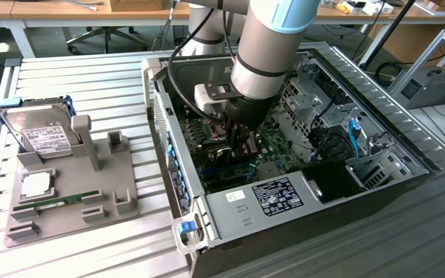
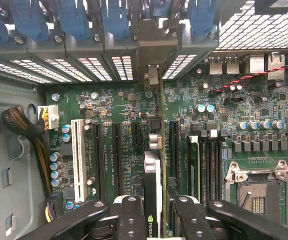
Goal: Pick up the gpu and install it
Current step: 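Insert the gpu into the slot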
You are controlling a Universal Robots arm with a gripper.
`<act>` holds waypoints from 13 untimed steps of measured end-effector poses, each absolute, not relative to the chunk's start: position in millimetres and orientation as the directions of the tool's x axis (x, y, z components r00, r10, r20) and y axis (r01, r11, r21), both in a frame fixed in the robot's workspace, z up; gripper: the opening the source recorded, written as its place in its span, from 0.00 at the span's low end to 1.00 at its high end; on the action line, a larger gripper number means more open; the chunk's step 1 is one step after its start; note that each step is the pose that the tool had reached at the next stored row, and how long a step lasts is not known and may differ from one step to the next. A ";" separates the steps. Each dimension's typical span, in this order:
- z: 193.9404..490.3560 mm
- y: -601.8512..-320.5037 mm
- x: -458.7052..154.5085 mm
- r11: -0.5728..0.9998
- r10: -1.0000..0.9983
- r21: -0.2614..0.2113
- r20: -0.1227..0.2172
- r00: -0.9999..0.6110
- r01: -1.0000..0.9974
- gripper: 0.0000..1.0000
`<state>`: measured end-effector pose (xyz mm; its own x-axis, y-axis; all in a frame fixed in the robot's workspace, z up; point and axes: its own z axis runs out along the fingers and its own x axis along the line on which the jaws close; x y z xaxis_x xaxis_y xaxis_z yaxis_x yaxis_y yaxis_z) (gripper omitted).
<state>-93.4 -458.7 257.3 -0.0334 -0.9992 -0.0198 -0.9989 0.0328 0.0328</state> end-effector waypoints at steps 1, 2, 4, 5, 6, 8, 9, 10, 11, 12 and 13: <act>257.3 -458.8 -93.4 0.033 -0.999 0.033 -0.020 -0.033 -0.999 0.27; 257.3 -458.8 -93.4 0.033 -0.999 0.033 -0.020 -0.033 -0.999 0.27; 257.3 -458.8 -93.4 0.033 -0.999 0.033 -0.020 -0.033 -0.999 0.27; 257.3 -458.7 -93.4 0.033 -0.999 0.033 -0.020 -0.033 -0.999 0.27; 257.3 -458.7 -93.4 0.033 -0.999 0.033 -0.020 -0.033 -0.999 0.27; 257.3 -458.7 -93.4 0.033 -0.999 0.033 -0.020 -0.033 -0.999 0.27; 257.3 -458.7 -93.4 0.033 -0.999 0.033 -0.020 -0.033 -0.999 0.27; 257.3 -458.8 -93.4 0.033 -0.999 0.033 -0.020 -0.033 -0.999 0.27; 257.3 -458.8 -93.4 0.033 -0.999 0.033 -0.020 -0.033 -0.999 0.27; 257.3 -458.7 -93.4 0.033 -0.999 0.033 -0.020 -0.033 -0.999 0.27; 257.3 -458.8 -93.4 0.033 -0.999 0.033 -0.020 -0.033 -0.999 0.27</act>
<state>-93.4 -458.8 257.3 -0.0334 -0.9992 -0.0198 -0.9989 0.0327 0.0328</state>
